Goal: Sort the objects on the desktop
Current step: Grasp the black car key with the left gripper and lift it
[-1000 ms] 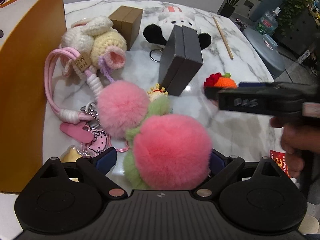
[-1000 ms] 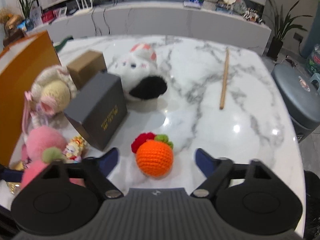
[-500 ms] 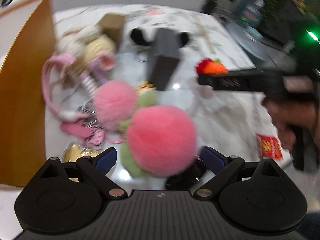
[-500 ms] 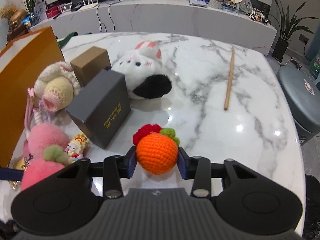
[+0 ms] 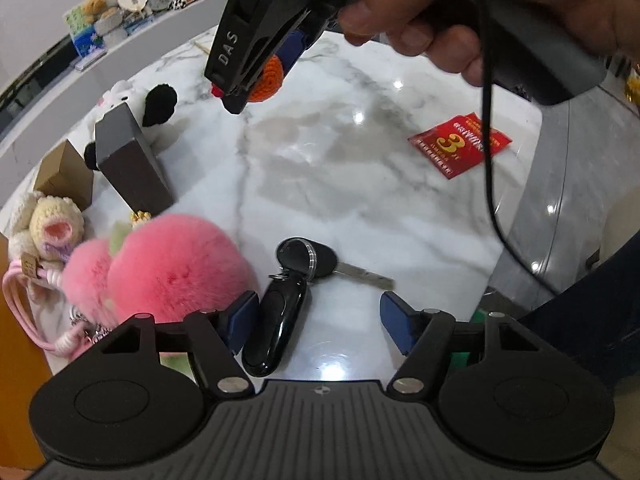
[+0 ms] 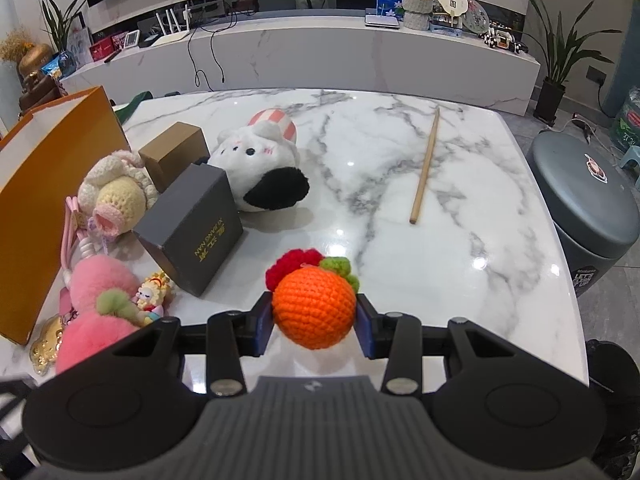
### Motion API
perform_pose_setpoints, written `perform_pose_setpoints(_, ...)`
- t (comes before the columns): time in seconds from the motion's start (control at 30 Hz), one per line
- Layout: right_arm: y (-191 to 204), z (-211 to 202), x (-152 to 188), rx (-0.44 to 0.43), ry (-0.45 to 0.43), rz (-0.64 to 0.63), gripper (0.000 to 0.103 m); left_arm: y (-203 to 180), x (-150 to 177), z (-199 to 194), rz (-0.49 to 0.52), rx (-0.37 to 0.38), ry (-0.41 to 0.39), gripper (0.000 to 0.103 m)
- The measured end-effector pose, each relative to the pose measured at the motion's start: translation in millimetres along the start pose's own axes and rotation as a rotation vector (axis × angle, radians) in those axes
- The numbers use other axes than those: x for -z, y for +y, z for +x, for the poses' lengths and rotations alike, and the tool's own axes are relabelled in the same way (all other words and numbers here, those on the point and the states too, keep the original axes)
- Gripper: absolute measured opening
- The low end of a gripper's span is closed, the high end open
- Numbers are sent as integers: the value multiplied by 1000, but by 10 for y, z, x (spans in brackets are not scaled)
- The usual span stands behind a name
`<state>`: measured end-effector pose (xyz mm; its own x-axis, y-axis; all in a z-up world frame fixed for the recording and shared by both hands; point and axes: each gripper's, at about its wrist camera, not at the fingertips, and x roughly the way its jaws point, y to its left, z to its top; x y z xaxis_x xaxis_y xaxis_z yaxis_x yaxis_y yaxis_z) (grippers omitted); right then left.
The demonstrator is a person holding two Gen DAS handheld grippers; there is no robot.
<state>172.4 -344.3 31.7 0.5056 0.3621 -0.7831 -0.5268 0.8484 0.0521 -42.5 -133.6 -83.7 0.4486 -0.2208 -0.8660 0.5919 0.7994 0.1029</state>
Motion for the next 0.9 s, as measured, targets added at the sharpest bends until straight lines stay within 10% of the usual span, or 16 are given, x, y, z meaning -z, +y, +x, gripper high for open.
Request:
perform_pose_setpoints(0.17,-4,-55,13,-19,-5,-2,45,200,-36,62,-53,14,22,71)
perform_pose_setpoints(0.37,52,-113,-10,-39,-25,-6,45,292,-79,60,-67,63,30,37)
perform_pose_setpoints(0.9,69,-83,1,-57,-14,-8,44,425,-121,-111,-128,114,10,36)
